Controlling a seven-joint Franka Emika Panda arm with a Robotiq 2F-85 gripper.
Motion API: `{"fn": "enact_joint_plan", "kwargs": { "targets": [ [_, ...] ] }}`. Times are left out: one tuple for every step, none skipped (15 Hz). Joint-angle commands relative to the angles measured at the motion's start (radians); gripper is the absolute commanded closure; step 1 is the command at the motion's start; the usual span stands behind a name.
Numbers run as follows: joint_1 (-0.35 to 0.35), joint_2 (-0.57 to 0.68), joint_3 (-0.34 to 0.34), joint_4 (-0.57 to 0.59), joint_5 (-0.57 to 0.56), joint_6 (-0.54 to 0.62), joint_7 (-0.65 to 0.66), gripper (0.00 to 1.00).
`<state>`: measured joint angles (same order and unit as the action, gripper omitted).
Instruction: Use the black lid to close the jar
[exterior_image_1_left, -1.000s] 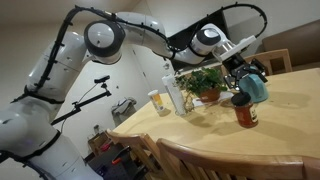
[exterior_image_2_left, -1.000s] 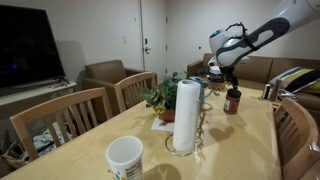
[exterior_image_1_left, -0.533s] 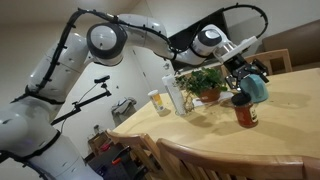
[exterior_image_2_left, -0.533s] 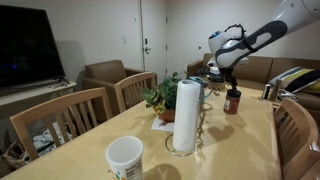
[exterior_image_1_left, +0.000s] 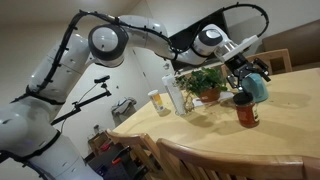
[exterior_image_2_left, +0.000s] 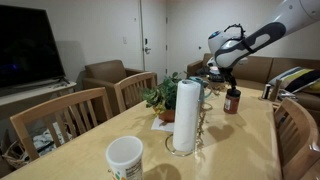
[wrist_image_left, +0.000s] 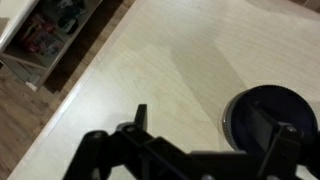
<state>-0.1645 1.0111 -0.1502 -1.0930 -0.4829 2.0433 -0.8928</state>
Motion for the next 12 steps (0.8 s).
{"fn": "enact_joint_plan", "kwargs": {
  "targets": [
    [0.000,0.018,-0.013,0.036,0.001,0.005,0.003,0.00],
    [-0.001,0.019,-0.014,0.040,0.002,0.002,0.003,0.00],
    [-0.002,0.021,-0.014,0.042,0.002,0.003,0.002,0.00],
    [-0.002,0.024,-0.014,0.044,0.002,0.004,0.000,0.00],
    [-0.002,0.027,-0.014,0.046,0.003,0.001,0.000,0.00],
    [-0.003,0.031,-0.012,0.049,0.004,-0.001,-0.002,0.00],
    [-0.003,0.034,-0.011,0.050,0.005,0.000,-0.002,0.00],
    [-0.003,0.035,-0.011,0.052,0.005,-0.001,-0.004,0.00],
    [-0.003,0.037,-0.011,0.056,0.006,-0.004,-0.004,0.00],
    [-0.003,0.037,-0.011,0.054,0.006,-0.001,-0.004,0.00],
    [-0.003,0.037,-0.010,0.054,0.006,-0.001,-0.004,0.00],
    [-0.003,0.037,-0.010,0.054,0.006,-0.001,-0.004,0.00]
  ]
}}
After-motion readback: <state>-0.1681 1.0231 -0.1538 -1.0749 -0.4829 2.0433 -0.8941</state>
